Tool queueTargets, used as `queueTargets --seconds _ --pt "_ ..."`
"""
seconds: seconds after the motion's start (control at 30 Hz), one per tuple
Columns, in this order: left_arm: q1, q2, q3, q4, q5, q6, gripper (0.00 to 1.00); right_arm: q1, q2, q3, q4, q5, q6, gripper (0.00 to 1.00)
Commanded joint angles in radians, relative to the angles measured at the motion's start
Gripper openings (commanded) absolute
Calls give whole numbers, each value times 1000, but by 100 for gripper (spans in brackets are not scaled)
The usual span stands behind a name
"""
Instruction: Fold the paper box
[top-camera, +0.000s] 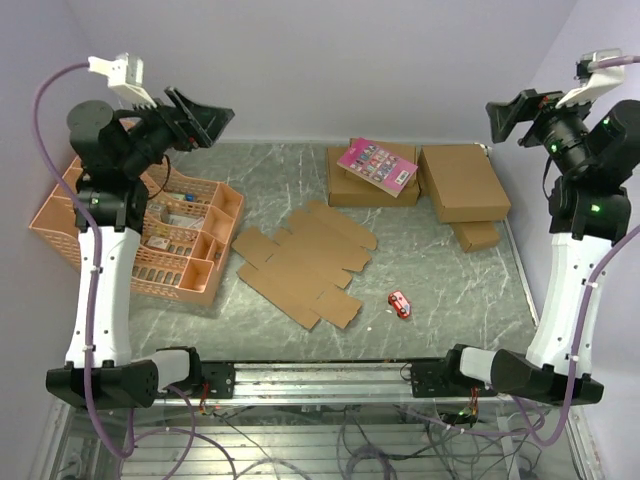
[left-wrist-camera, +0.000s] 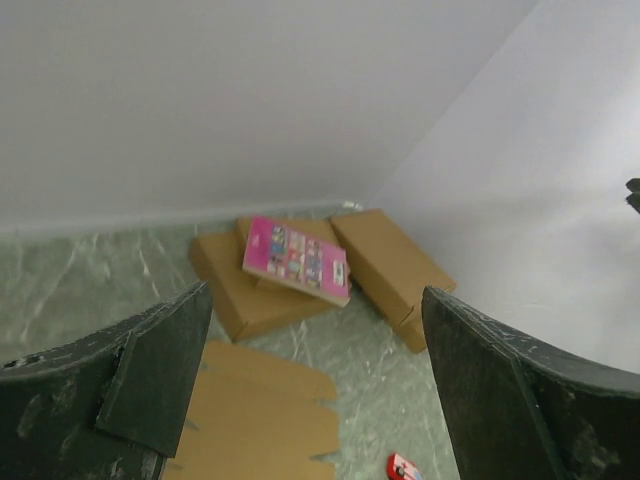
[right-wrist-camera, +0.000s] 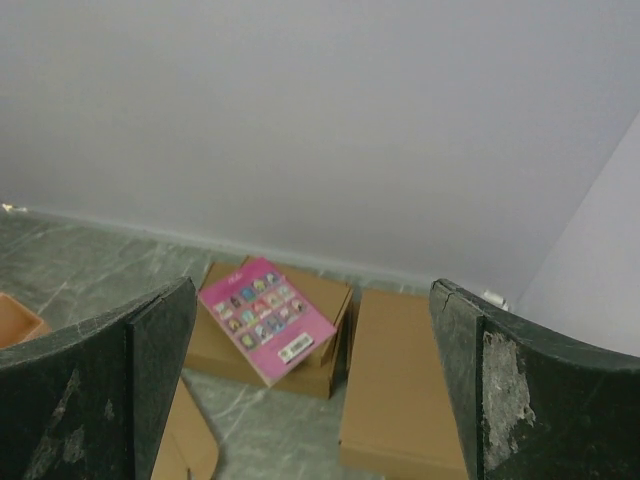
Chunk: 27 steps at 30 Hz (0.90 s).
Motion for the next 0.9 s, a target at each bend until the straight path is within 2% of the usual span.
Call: queueTargets --seconds 0.0,0.23,0.4,0.53,0.63,0.73,0.87 --pt "0 -55 -123 -40 -20 53 96 18 -14 -76 -41 78 28 99" --pt "-1 -171 -381 -75 1 102 95 39 -93 -282 -40 117 36 99" --pt "-12 -296 -581 -12 45 67 95 51 -180 -459 -15 16 -16 99" --pt "-99 -426 -726 59 24 15 95 58 -246 -601 17 -86 -24 100" --pt "-203 -522 -825 123 -21 -48 95 60 -279 -718 52 -210 -22 100" --pt "-324 -597 -918 202 -61 -127 95 60 -326 -885 191 -376 46 100" --pt "-457 -639 -1035 332 -117 -219 94 61 -367 -1091 410 -483 206 100"
